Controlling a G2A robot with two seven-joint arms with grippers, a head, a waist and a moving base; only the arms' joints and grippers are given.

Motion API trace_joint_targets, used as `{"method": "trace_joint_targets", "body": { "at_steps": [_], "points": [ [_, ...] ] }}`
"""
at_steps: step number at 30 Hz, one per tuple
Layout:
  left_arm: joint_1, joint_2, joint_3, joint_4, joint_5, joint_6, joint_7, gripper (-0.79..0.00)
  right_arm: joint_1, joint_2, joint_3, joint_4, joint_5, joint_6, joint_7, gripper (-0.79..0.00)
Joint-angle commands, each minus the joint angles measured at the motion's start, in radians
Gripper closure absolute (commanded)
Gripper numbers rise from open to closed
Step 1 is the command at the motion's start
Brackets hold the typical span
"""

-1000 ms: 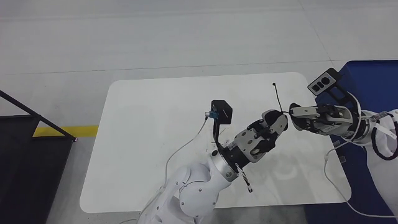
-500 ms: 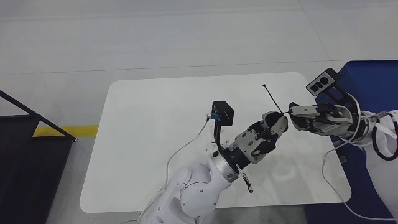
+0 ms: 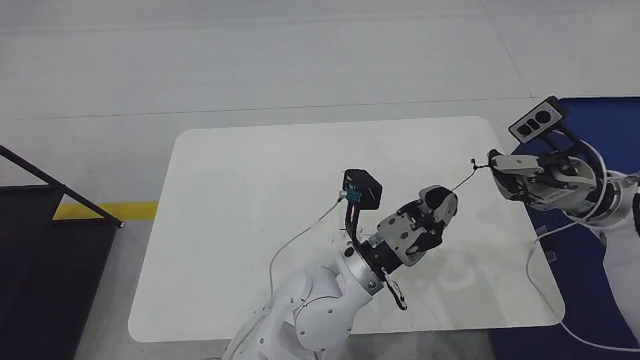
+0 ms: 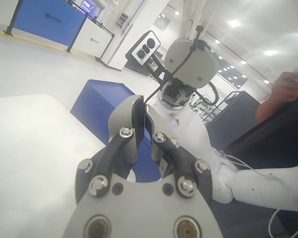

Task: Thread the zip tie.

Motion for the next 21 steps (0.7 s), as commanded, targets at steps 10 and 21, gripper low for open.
{"method": "trace_joint_targets", "body": {
  "at_steps": [10,21],
  "points": [
    [0.005,-0.003,0.004,0.004,0.002,0.000,0.001,0.000,0.002,-0.003,0.006,-0.002,-0.026,0.012,0.006,0.000],
    [0.007,-0.003,-0.002,0.030,0.053,0.005,0.013,0.000,0.008,-0.008,0.015,0.005,0.006,0.030,0.007,0.000]
  ]
}}
